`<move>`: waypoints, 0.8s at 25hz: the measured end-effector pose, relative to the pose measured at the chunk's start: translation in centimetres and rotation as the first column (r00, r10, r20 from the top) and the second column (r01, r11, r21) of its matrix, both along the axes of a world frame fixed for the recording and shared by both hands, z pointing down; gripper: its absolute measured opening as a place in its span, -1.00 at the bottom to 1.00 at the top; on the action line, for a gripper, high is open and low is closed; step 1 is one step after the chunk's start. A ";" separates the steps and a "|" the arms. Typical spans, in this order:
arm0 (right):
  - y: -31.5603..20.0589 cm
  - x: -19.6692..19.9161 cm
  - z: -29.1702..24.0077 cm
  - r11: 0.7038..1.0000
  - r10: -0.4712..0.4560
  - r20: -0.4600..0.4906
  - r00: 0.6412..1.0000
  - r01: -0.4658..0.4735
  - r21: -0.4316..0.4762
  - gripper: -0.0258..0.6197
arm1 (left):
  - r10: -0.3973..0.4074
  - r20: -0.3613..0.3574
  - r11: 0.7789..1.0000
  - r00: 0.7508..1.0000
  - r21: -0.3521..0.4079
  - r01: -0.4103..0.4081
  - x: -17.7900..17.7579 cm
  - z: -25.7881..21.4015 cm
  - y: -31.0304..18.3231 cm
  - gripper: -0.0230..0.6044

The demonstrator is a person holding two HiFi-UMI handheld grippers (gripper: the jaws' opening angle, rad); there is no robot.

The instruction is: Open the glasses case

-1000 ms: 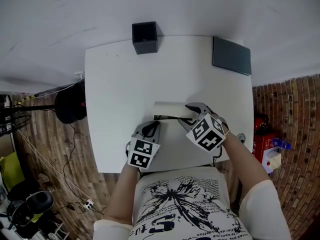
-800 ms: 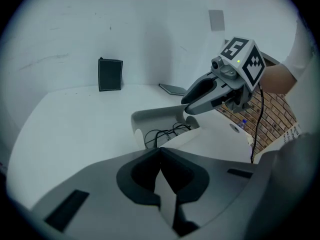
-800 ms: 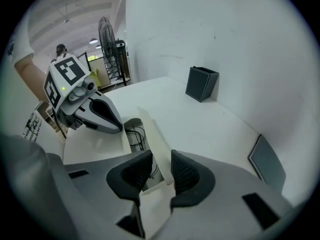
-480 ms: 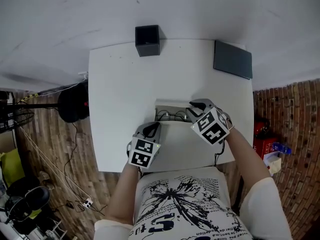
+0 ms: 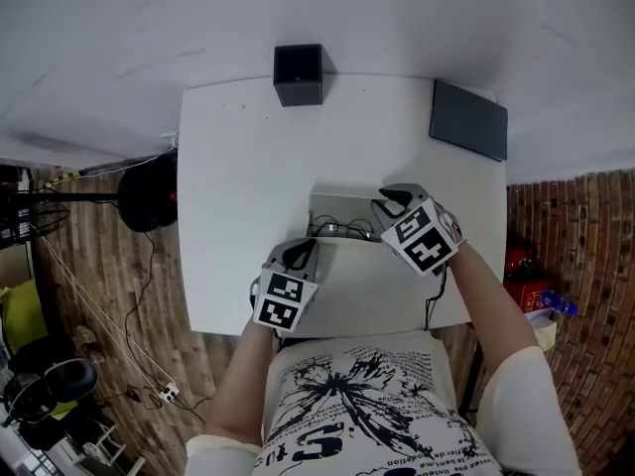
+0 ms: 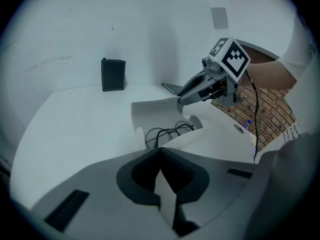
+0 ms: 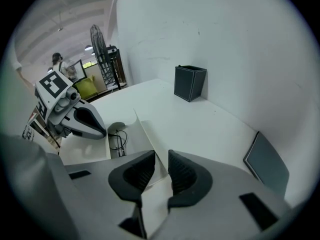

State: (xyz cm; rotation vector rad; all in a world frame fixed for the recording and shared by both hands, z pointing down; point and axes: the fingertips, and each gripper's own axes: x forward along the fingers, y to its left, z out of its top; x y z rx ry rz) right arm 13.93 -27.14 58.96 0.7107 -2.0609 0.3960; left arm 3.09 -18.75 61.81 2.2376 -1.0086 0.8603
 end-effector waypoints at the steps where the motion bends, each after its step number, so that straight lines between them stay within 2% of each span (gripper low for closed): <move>1: -0.2 0.0 0.1 1.000 0.000 -0.001 1.000 0.000 0.003 -0.63 | -0.002 0.000 1.000 1.000 0.000 0.002 0.0 0.0 0.0 -0.88; 16: -3.4 0.9 2.5 0.998 0.064 0.046 0.997 -0.064 0.003 -0.48 | -0.065 -0.021 0.998 0.998 -0.021 0.064 0.2 0.1 -1.0 -0.88; 20: -3.7 1.0 3.1 0.993 0.116 0.062 0.991 -0.115 -0.023 -0.48 | -0.086 -0.024 0.996 0.996 -0.019 0.086 0.4 0.1 -1.4 -0.88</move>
